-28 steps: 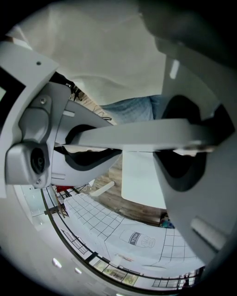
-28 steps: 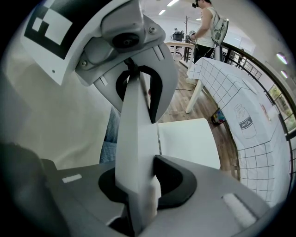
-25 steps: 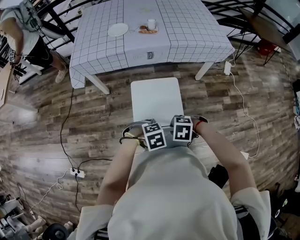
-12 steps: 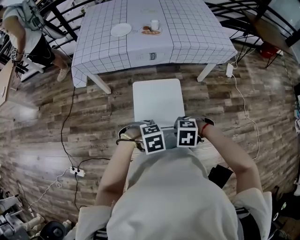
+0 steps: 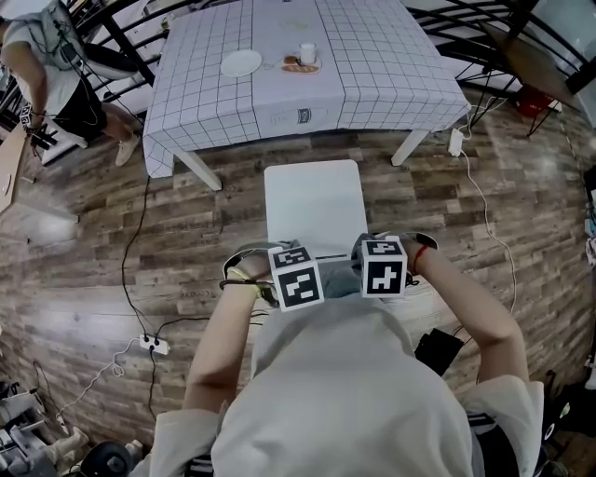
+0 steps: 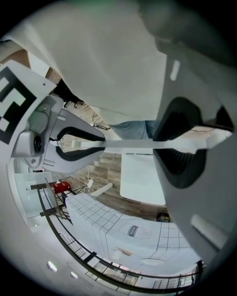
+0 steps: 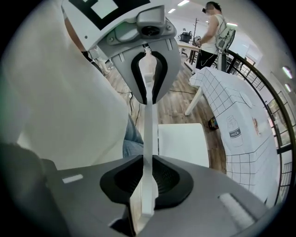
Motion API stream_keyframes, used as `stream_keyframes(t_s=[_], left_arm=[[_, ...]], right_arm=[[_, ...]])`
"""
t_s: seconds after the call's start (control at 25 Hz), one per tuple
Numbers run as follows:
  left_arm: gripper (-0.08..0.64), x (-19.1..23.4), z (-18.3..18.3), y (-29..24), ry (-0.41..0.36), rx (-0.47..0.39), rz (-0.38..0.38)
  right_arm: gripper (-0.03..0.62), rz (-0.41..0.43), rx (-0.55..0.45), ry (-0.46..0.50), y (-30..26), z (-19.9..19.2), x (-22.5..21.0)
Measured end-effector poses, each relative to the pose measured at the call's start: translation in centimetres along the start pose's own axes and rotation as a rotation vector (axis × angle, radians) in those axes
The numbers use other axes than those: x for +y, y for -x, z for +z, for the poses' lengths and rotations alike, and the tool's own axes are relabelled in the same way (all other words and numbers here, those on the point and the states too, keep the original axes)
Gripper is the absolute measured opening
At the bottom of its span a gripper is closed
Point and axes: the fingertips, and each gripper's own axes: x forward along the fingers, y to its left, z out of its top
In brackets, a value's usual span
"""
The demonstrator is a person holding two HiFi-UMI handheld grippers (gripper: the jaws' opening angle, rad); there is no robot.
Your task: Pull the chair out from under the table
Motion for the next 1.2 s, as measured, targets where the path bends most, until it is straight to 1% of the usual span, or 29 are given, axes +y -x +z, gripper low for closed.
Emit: stream_keyframes(t_s=[0.04,0.08,0.12,0.24,0.4,0.52,0.6,0.72,0.88,1.0,1.08,1.2], left_arm=[[0.049,0.2,0.1,0.4,-0.001,-0.007,0.011],[0.048,0.5,0.2,0.7,-0.002,-0.015,0.023],[0.039,0.9,0.3,1.0,-0.001,-0.024,0.035],[0.017,2.2,0.6,1.5,0.017,-0.056,0.062],[0.011,4.0,0.8,2.0,0.056,-0.084,0.103],[0.011,5.7,1.0,2.5,0.103,-0.134,0.149],[0.011,7.3,1.2,3.1,0.158,-0.186,0.213],[0.011,10.4,1.1,4.3,0.294,-0.287,0.349],[0.011,13.5,0.7,6.2,0.489,-0.448,0.466],[0.011,15.4,0.4,7.9,0.596,-0.564,0.562],[0.011,16.3,0.4,8.9,0.652,-0.637,0.598],[0.011,17.0,0.6,10.0,0.709,-0.731,0.619]], right_arm=[[0.051,-0.010,-0.002,0.003,0.3,0.1,-0.2],[0.015,-0.026,-0.006,0.006,0.6,0.3,-0.6],[0.008,-0.042,-0.009,0.008,0.8,0.4,-1.1],[0.000,-0.074,-0.019,0.001,1.5,0.9,-2.5],[0.000,-0.095,-0.040,-0.016,1.9,1.6,-4.0],[0.000,-0.126,-0.064,-0.043,1.9,2.1,-5.3],[0.000,-0.146,-0.098,-0.086,2.0,2.5,-6.3],[0.000,-0.189,-0.164,-0.189,2.2,3.0,-7.9],[0.000,-0.309,-0.284,-0.338,3.5,3.7,-11.0],[0.000,-0.391,-0.397,-0.450,5.1,4.4,-12.9],[0.000,-0.447,-0.474,-0.507,6.2,4.9,-14.0],[0.000,-0.539,-0.575,-0.568,7.7,5.3,-15.2]])
